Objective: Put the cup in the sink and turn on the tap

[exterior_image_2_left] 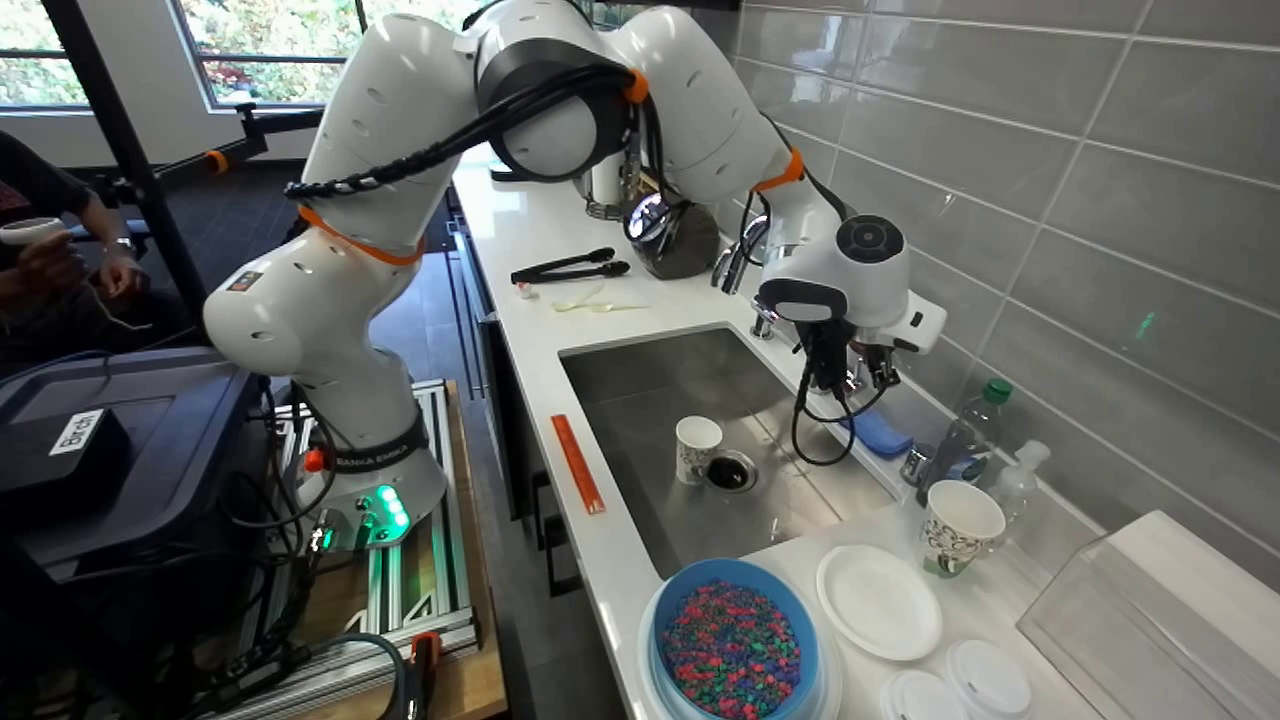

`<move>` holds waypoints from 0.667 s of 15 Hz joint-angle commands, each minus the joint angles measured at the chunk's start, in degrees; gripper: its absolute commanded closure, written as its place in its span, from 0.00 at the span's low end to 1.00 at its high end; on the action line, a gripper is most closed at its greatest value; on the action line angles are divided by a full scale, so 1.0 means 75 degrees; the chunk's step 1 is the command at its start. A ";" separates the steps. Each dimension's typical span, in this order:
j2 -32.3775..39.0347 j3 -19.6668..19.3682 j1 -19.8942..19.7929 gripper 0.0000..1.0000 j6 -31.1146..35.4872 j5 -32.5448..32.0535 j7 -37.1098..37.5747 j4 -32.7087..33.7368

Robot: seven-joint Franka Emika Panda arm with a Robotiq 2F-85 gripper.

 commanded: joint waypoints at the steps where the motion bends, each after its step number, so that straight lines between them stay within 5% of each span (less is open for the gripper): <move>1: 0.0088 -0.0164 0.0123 0.70 -0.0244 0.0034 0.0127 0.0167; 3: 0.0079 -0.0159 0.0110 0.38 -0.0238 0.0060 0.0126 0.0157; 8: -0.0071 0.0015 -0.0029 0.09 -0.0289 0.0139 -0.0019 0.0034; 10: -0.0121 -0.0087 0.0048 0.08 -0.0419 0.0042 0.0050 -0.0003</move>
